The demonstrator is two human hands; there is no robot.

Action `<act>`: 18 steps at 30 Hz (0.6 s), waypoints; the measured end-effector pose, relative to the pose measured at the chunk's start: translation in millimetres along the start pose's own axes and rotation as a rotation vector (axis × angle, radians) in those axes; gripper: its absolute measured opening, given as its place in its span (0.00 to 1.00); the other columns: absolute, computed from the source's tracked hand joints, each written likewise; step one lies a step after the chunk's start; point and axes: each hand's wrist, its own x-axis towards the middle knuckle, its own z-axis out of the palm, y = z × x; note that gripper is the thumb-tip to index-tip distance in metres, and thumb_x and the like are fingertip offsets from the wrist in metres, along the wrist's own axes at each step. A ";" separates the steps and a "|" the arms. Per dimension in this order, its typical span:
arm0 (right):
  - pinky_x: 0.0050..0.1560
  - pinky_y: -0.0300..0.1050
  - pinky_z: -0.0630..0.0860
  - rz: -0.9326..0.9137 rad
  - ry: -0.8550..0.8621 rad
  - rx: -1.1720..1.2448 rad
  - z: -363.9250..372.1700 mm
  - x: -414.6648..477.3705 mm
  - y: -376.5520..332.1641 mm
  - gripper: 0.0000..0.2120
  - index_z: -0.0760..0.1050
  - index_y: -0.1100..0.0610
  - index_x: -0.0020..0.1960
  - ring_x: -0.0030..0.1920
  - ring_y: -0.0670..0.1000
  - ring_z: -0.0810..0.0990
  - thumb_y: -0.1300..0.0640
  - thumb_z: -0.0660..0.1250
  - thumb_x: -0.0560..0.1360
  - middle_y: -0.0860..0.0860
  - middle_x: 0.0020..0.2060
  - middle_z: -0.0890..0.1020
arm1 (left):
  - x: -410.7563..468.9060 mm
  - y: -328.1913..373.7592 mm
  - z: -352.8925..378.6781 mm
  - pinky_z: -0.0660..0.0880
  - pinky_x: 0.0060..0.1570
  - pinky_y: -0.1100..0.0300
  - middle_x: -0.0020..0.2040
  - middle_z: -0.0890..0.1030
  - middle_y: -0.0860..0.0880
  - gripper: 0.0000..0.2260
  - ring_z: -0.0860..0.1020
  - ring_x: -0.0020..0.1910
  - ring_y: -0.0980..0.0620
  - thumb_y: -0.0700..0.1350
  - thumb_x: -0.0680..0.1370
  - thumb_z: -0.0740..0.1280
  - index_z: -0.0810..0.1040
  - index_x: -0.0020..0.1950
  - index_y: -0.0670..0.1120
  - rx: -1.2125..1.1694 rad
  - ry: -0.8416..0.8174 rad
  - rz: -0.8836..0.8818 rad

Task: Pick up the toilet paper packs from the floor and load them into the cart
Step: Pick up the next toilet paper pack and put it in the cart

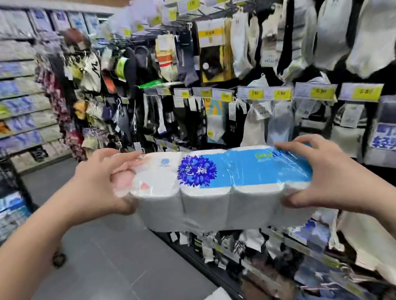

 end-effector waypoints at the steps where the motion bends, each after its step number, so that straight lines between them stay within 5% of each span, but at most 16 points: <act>1: 0.69 0.50 0.71 -0.018 0.001 0.000 0.0 1.5 0.0 0.53 0.60 0.32 0.76 0.70 0.47 0.64 0.35 0.76 0.53 0.40 0.66 0.63 | -4.1 -1.5 -2.1 0.65 0.75 0.44 0.72 0.65 0.54 0.44 0.67 0.71 0.44 0.64 0.53 0.73 0.60 0.67 0.82 0.004 0.006 -0.009; 12: 0.67 0.47 0.67 -0.285 -0.039 0.113 33.0 54.1 -27.4 0.53 0.63 0.32 0.74 0.66 0.45 0.64 0.34 0.74 0.50 0.39 0.61 0.65 | -76.9 -14.8 -30.4 0.67 0.73 0.43 0.71 0.61 0.58 0.48 0.65 0.71 0.45 0.60 0.55 0.78 0.60 0.70 0.79 0.045 0.092 -0.256; 18: 0.68 0.45 0.64 -0.416 -0.089 0.178 74.3 87.9 -83.9 0.53 0.64 0.33 0.75 0.68 0.48 0.64 0.34 0.74 0.50 0.43 0.63 0.66 | -120.8 -56.7 -50.9 0.65 0.72 0.54 0.70 0.64 0.56 0.45 0.66 0.71 0.51 0.59 0.53 0.77 0.63 0.67 0.80 0.049 0.137 -0.356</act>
